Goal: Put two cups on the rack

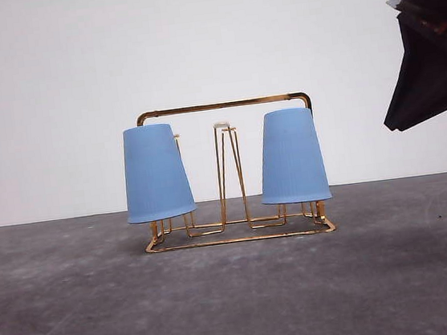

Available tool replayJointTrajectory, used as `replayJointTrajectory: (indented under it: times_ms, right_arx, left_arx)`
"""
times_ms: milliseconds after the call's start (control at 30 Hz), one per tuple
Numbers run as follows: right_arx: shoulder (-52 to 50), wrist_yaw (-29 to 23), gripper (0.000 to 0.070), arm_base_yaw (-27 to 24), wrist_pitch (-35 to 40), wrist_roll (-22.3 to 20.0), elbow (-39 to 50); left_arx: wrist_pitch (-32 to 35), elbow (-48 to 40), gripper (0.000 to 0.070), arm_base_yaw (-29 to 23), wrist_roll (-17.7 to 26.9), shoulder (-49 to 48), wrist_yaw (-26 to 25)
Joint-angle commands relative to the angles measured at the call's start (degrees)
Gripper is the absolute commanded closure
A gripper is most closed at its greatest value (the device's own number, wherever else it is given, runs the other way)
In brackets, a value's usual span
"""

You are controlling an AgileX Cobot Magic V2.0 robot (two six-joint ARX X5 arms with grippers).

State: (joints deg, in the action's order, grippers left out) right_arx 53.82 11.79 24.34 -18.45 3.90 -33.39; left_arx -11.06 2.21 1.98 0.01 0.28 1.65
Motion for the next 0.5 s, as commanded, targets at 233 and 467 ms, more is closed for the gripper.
replayJointTrajectory:
  times_ms: [233,467]
  right_arx:
    - [0.4,0.1,0.0638,0.3,2.8,0.3,-0.7]
    - [0.4,0.1,0.0638,0.3,5.5,0.3,-0.7]
  left_arx:
    - [2.0,-1.4,0.0696,-0.1,0.4,-0.1,-0.1]
    - [2.0,-1.4,0.0696,-0.1,0.5,-0.1,-0.1]
